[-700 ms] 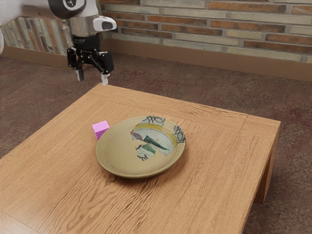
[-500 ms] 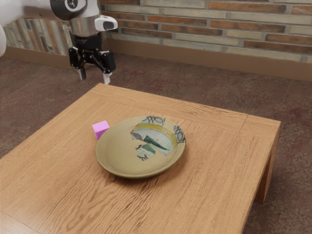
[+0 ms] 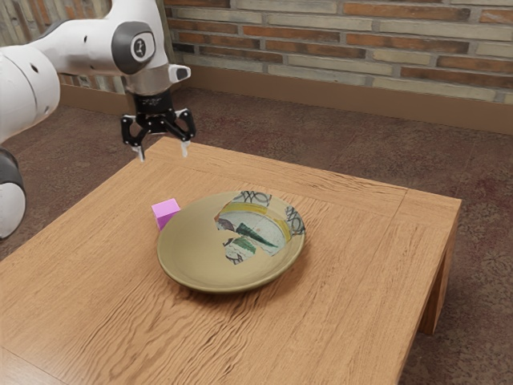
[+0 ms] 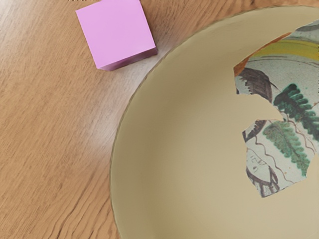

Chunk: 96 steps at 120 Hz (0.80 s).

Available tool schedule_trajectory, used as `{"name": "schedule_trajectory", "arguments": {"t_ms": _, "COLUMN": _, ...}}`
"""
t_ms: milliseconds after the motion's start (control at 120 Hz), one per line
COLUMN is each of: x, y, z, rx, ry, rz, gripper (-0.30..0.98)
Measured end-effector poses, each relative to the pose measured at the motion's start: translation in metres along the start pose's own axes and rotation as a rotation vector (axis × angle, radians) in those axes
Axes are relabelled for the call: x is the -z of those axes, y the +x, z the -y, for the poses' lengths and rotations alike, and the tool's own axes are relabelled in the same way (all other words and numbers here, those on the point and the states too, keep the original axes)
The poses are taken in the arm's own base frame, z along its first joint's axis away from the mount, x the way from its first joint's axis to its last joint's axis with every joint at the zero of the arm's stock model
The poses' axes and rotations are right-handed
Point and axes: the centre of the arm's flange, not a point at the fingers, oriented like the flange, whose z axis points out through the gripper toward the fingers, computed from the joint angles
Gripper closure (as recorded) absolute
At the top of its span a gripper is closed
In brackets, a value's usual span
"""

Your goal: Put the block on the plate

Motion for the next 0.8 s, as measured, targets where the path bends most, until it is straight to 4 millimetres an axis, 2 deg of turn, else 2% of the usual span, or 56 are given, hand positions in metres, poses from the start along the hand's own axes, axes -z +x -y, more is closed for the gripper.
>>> {"name": "schedule_trajectory", "arguments": {"t_ms": 225, "x": -0.006, "y": 0.007, "z": 0.001, "rx": 0.131, "ry": -0.012, "rz": -0.016, "gripper": 0.00}}
{"name": "schedule_trajectory", "arguments": {"t_ms": 383, "x": -0.038, "y": 0.029, "z": 0.013, "rx": 0.254, "ry": 0.024, "rz": -0.004, "gripper": 0.00}}
{"name": "schedule_trajectory", "arguments": {"t_ms": 508, "x": -0.064, "y": 0.062, "z": 0.042, "rx": 0.375, "ry": 0.038, "rz": 0.012, "gripper": 0.00}}
{"name": "schedule_trajectory", "arguments": {"t_ms": 592, "x": -0.082, "y": 0.080, "z": 0.053, "rx": 0.434, "ry": 0.051, "rz": 0.018, "gripper": 0.00}}
{"name": "schedule_trajectory", "arguments": {"t_ms": 800, "x": -0.113, "y": 0.104, "z": 0.043, "rx": 0.500, "ry": 0.055, "rz": 0.017, "gripper": 0.00}}
